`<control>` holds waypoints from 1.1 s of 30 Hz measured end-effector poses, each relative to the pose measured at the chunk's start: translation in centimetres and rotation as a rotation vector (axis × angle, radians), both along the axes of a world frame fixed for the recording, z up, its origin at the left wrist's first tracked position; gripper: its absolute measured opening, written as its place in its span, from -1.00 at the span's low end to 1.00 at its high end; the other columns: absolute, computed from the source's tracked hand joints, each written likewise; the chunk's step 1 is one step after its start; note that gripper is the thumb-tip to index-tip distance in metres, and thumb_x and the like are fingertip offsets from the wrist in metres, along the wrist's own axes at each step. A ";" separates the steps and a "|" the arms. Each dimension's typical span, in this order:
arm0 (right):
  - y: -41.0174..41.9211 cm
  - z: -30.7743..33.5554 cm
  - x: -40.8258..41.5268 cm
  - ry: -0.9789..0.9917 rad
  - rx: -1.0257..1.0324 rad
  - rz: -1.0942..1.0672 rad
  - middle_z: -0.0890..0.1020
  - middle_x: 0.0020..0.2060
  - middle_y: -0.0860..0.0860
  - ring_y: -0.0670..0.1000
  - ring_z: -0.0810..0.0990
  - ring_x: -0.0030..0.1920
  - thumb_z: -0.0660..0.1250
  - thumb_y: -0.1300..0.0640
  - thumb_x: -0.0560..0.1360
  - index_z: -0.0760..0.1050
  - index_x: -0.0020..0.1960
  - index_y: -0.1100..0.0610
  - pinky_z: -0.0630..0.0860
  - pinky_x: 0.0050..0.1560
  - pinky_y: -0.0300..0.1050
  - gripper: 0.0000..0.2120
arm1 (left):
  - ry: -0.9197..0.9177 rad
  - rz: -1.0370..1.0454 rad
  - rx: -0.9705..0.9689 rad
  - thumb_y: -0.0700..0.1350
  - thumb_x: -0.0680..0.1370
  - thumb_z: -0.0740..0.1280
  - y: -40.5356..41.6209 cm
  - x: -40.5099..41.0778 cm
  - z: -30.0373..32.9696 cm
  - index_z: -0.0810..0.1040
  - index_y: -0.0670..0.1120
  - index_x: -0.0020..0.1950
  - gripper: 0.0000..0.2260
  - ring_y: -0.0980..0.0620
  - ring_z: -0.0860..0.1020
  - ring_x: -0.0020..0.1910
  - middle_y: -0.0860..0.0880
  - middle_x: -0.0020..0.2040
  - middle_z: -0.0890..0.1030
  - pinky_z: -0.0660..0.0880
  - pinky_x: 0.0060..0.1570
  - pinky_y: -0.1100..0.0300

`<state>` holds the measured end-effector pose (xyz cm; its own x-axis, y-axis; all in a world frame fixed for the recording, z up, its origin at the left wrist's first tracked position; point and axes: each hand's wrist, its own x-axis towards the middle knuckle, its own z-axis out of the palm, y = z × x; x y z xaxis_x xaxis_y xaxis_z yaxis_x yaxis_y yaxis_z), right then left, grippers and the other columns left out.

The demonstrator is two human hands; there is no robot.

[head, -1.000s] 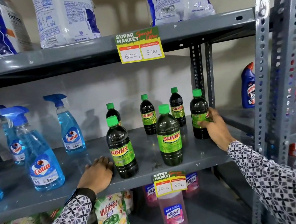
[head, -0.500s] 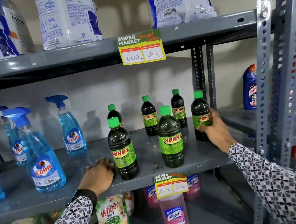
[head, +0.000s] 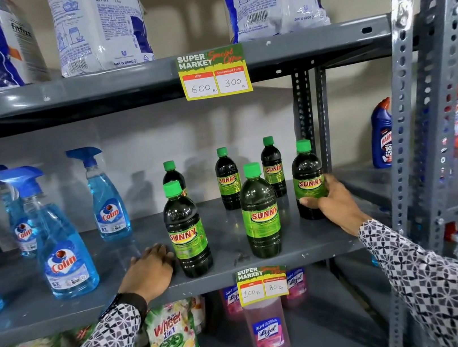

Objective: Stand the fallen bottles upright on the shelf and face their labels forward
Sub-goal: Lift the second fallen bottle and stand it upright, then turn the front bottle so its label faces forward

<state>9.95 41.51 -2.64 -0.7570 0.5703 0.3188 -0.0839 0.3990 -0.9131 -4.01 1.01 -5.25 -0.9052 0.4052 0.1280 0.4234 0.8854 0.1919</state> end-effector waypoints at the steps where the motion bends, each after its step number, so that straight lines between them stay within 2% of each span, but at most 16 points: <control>1: -0.1 0.1 0.7 0.006 0.001 0.045 0.69 0.11 -0.04 0.05 0.66 0.20 0.62 0.26 0.41 0.46 0.35 0.08 0.53 0.30 0.02 -0.41 | 0.001 -0.001 0.001 -0.01 0.69 0.02 0.0 0.1 0.1 0.35 -0.02 0.50 -0.60 -0.10 0.25 0.60 -0.10 0.60 0.32 0.10 0.57 -0.22; 4: 0.1 -0.5 2.8 0.028 -0.013 0.140 0.70 0.15 -0.06 -0.09 0.67 0.16 0.56 0.38 0.44 0.48 0.32 0.06 0.56 0.24 -0.12 -0.46 | 0.012 -0.005 -0.018 -0.01 0.70 0.02 0.3 0.3 0.2 0.35 -0.04 0.51 -0.61 -0.11 0.27 0.59 -0.12 0.59 0.33 0.11 0.55 -0.22; 8: -0.1 -1.4 4.7 0.039 -0.006 0.200 0.71 0.20 0.00 -0.08 0.69 0.18 0.53 0.40 0.46 0.48 0.35 0.07 0.58 0.19 -0.20 -0.45 | 0.009 -0.001 -0.007 -0.01 0.70 0.02 0.2 0.2 0.2 0.37 -0.05 0.48 -0.62 -0.10 0.28 0.58 -0.11 0.58 0.34 0.10 0.54 -0.23; 11: -0.2 -1.8 5.0 0.050 -0.030 0.199 0.71 0.21 0.03 -0.01 0.69 0.21 0.53 0.38 0.46 0.48 0.34 0.06 0.57 0.33 0.01 -0.46 | -0.001 0.007 -0.034 -0.02 0.70 0.01 0.0 -0.1 0.1 0.36 -0.06 0.49 -0.61 -0.09 0.27 0.59 -0.11 0.59 0.34 0.11 0.53 -0.24; 14: -0.4 -2.0 5.4 0.050 -0.021 0.200 0.70 0.23 0.03 -0.01 0.68 0.24 0.53 0.36 0.47 0.46 0.37 0.05 0.53 0.41 0.12 -0.45 | 0.014 -0.006 -0.107 -0.02 0.70 0.01 0.1 -0.1 0.0 0.36 -0.08 0.48 -0.61 -0.10 0.29 0.57 -0.11 0.57 0.35 0.16 0.51 -0.27; 16: -0.8 -1.8 5.9 0.060 -0.030 0.219 0.70 0.25 0.02 -0.01 0.68 0.26 0.59 0.23 0.43 0.46 0.39 0.04 0.51 0.44 0.15 -0.42 | 0.011 0.004 -0.086 -0.02 0.70 0.01 0.1 0.0 0.0 0.38 -0.09 0.46 -0.62 -0.10 0.31 0.56 -0.11 0.54 0.38 0.16 0.50 -0.26; 17: -1.0 -1.7 6.2 0.073 -0.030 0.237 0.69 0.27 0.01 -0.01 0.67 0.27 0.63 0.08 0.39 0.46 0.41 0.04 0.51 0.44 0.13 -0.34 | 0.013 0.008 -0.058 -0.03 0.70 0.02 0.2 0.1 0.1 0.40 -0.08 0.43 -0.64 -0.11 0.35 0.53 -0.11 0.52 0.41 0.17 0.49 -0.26; 19: -1.5 -1.8 6.8 0.109 -0.039 0.231 0.65 0.35 -0.01 -0.04 0.64 0.33 0.64 -0.12 0.33 0.39 0.53 0.06 0.50 0.44 0.08 -0.14 | 0.001 0.028 0.048 -0.02 0.69 0.06 0.3 0.4 0.3 0.49 -0.04 0.32 -0.69 -0.16 0.47 0.43 -0.13 0.42 0.52 0.23 0.48 -0.23; 20: -2.0 -1.9 7.1 0.137 -0.016 0.165 0.61 0.40 -0.03 -0.05 0.60 0.37 0.62 -0.10 0.39 0.33 0.59 0.05 0.49 0.44 0.07 -0.13 | -0.016 0.049 0.129 -0.02 0.67 0.10 0.2 0.8 0.5 0.53 -0.01 0.26 -0.72 -0.19 0.53 0.35 -0.14 0.36 0.58 0.31 0.46 -0.20; 22: -3.4 -2.2 8.0 0.248 0.080 -0.081 0.58 0.39 -0.05 -0.05 0.57 0.36 0.52 -0.02 0.53 0.34 0.59 0.05 0.51 0.40 0.06 -0.30 | -0.008 0.116 0.284 -0.01 0.62 0.17 -0.1 1.6 1.0 0.58 0.00 0.19 -0.74 -0.24 0.62 0.17 -0.18 0.22 0.67 0.49 0.29 -0.12; 24: -5.4 -2.5 8.7 0.411 0.205 -0.315 0.59 0.23 -0.05 -0.02 0.61 0.23 0.46 0.04 0.58 0.47 0.43 0.07 0.58 0.28 0.09 -0.55 | 0.090 0.179 0.383 -0.02 0.60 0.22 -0.5 3.0 1.5 0.62 0.00 0.21 -0.73 -0.24 0.64 0.05 -0.20 0.13 0.69 0.57 0.12 -0.05; 25: -6.7 -2.2 8.9 0.460 0.271 -0.342 0.60 0.16 -0.04 0.00 0.62 0.16 0.46 0.09 0.59 0.51 0.35 0.06 0.61 0.21 0.10 -0.64 | 0.149 0.192 0.428 -0.01 0.60 0.25 -0.7 3.9 1.7 0.62 0.02 0.26 -0.72 -0.23 0.65 0.04 -0.18 0.13 0.70 0.58 0.08 -0.02; 27: -9.2 -1.9 8.7 0.457 0.399 -0.253 0.62 0.07 -0.03 -0.01 0.64 0.05 0.47 0.17 0.57 0.56 0.23 0.06 0.63 0.09 0.01 -0.74 | 0.222 0.165 0.551 0.00 0.61 0.29 -0.9 5.6 1.8 0.62 0.07 0.32 -0.70 -0.18 0.66 0.09 -0.12 0.18 0.71 0.58 0.13 -0.01; 29: -12.2 -1.6 8.0 0.395 0.468 -0.067 0.64 0.02 -0.06 -0.07 0.67 0.01 0.48 0.22 0.55 0.60 0.17 0.12 0.64 0.03 -0.14 -0.79 | 0.208 0.101 0.685 -0.03 0.62 0.32 -1.1 6.7 1.6 0.62 0.06 0.34 -0.70 -0.06 0.65 0.17 -0.03 0.24 0.70 0.54 0.24 0.03; 31: -15.3 -1.4 6.9 0.293 0.442 0.143 0.67 0.05 -0.09 -0.14 0.69 0.01 0.47 0.24 0.56 0.63 0.22 0.12 0.66 0.04 -0.23 -0.76 | 0.114 0.030 0.856 -0.08 0.61 0.35 -1.2 7.3 1.3 0.60 0.09 0.35 -0.69 0.08 0.61 0.23 0.05 0.29 0.67 0.48 0.31 0.13; 33: -18.5 -1.3 5.3 0.159 0.372 0.313 0.67 0.14 -0.10 -0.18 0.67 0.10 0.46 0.24 0.57 0.58 0.36 0.07 0.66 0.14 -0.19 -0.63 | 0.004 -0.046 1.031 -0.14 0.61 0.36 -1.2 7.4 1.2 0.54 0.14 0.39 -0.63 0.16 0.59 0.24 0.09 0.31 0.63 0.48 0.33 0.15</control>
<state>15.25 23.00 -3.90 -0.7989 0.1501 0.5825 -0.3780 0.6280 -0.6803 3.40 -0.23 -4.04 -0.8905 0.1307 0.4359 0.4549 0.2742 0.8473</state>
